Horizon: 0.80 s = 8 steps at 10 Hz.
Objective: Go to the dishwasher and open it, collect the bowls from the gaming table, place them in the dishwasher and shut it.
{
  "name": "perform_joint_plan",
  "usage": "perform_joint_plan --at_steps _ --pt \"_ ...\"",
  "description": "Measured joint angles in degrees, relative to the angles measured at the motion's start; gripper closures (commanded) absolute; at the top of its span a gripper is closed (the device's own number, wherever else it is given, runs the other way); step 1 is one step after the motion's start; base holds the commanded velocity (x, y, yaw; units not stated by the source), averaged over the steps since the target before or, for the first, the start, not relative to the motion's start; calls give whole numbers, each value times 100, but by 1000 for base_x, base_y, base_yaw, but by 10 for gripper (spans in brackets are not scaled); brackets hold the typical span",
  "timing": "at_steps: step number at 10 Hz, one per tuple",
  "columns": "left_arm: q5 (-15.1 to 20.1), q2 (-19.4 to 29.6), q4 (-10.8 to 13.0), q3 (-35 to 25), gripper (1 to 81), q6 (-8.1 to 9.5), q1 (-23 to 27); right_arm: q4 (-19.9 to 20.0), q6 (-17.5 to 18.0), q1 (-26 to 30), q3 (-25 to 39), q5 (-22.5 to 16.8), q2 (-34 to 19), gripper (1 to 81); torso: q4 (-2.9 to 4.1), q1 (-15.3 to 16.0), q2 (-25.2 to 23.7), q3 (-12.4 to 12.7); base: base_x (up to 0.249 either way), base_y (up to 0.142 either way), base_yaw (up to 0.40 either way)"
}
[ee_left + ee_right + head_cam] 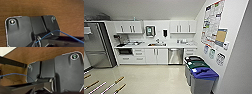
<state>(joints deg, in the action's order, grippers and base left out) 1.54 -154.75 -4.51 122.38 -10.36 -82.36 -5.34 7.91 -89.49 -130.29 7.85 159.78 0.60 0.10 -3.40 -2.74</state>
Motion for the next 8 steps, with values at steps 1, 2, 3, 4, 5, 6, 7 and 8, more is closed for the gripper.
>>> perform_joint_plan --at_steps 1,2,3,4,5,6,7,8 --pt "2 6 0 2 10 0 0 0 2 -1 0 -5 15 10 0 0 0 0 162 0 0" --pt "4 4 0 2 10 0 -5 0 0 -1 0 -9 4 10 0 0 0 0 162 0 0" --pt "2 12 0 2 10 0 -2 0 0 -1 0 -11 6 10 0 -2 0 0 163 0 0" --pt "0 15 0 2 10 0 2 0 0 2 0 -11 6 10 0 0 0 0 162 0 0" --pt "0 11 0 2 10 0 0 0 0 11 0 -13 6 10 0 0 0 0 162 0 0" --pt "2 15 0 2 10 0 -5 0 2 11 0 -17 6 10 0 -2 0 0 162 0 0" --pt "-2 15 0 2 10 0 0 0 0 11 0 -20 4 10 0 -2 0 0 162 0 0" --pt "0 11 0 2 10 0 0 0 2 13 0 -20 4 10 0 0 0 0 162 0 0"
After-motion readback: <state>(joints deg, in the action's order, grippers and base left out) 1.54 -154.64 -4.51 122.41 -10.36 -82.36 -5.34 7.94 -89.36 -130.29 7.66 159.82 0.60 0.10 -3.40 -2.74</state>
